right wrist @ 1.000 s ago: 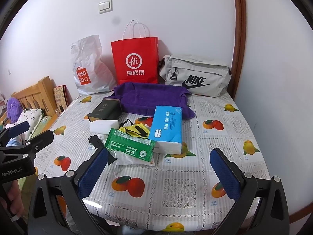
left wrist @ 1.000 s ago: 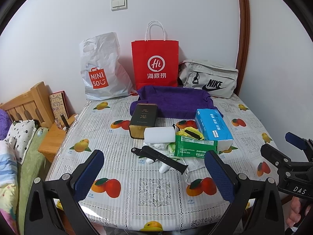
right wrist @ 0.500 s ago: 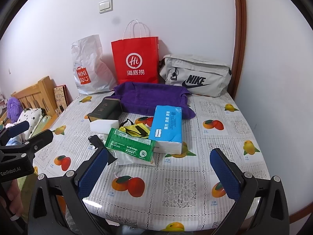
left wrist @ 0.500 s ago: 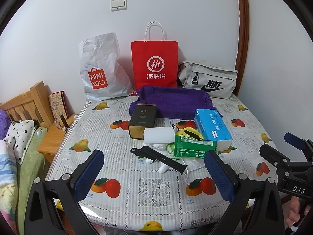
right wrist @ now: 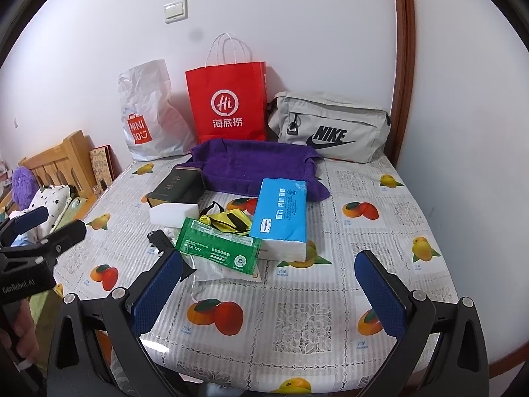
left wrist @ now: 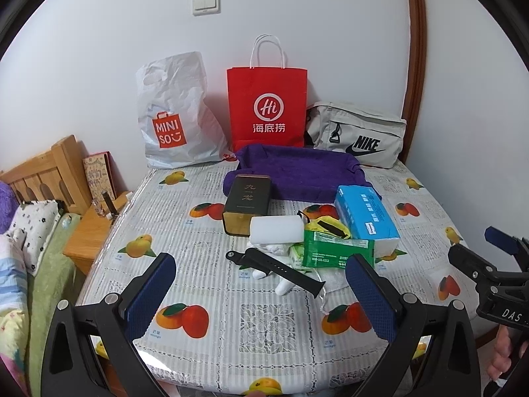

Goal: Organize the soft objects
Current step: 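Reach the right tool to the green packet and close on it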

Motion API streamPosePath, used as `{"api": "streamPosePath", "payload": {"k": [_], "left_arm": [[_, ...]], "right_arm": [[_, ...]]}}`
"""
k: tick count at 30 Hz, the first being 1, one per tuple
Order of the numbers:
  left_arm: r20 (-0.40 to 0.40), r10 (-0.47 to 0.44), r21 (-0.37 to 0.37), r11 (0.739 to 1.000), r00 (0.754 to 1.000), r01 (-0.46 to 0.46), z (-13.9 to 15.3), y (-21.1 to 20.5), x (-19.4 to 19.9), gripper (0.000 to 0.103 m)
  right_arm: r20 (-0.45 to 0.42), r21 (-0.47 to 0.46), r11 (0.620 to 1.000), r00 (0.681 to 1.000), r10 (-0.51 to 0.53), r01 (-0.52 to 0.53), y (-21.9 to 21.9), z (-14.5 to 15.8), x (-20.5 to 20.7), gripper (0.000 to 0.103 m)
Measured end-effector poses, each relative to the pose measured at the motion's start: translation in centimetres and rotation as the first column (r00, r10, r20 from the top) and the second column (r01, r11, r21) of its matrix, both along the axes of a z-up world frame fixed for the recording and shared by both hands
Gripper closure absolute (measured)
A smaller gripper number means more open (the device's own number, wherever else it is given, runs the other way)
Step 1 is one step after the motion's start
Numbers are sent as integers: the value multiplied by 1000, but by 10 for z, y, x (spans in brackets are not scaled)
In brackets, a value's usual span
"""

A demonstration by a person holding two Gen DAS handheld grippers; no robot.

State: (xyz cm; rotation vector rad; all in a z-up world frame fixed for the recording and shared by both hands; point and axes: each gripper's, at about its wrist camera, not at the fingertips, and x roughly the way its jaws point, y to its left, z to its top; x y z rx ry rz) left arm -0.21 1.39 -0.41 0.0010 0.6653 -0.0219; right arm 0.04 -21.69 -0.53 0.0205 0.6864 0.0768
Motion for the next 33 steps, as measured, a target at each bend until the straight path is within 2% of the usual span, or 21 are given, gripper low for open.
{"api": "streamPosePath", "payload": {"k": [4,11,19,24,33], "left_arm": [[-29,6,-24,1000,1000,-6,-12,12,10,0],[-98,-1,-24,1000,995,-1,-46,20,30,0],[-157,10,-47,999,988,-18,-76,29,47,0],[-204,26,-50,998,979,-37,-96,35,60,0],[-265,10,-84,996,964,-34,-123,45,80,0]], "right_arm": [[-17,-1,1000,1000,0,0,0,-9,6,1],[-35,-20,999,999,30,-31,6,-32,21,1],[-45,-34,987,986,158,-159,24,-62,47,1],[-57,-82,967,970,238,-242,40,-84,63,1],[-80,-250,894,928,364,-372,75,-110,93,1]]}}
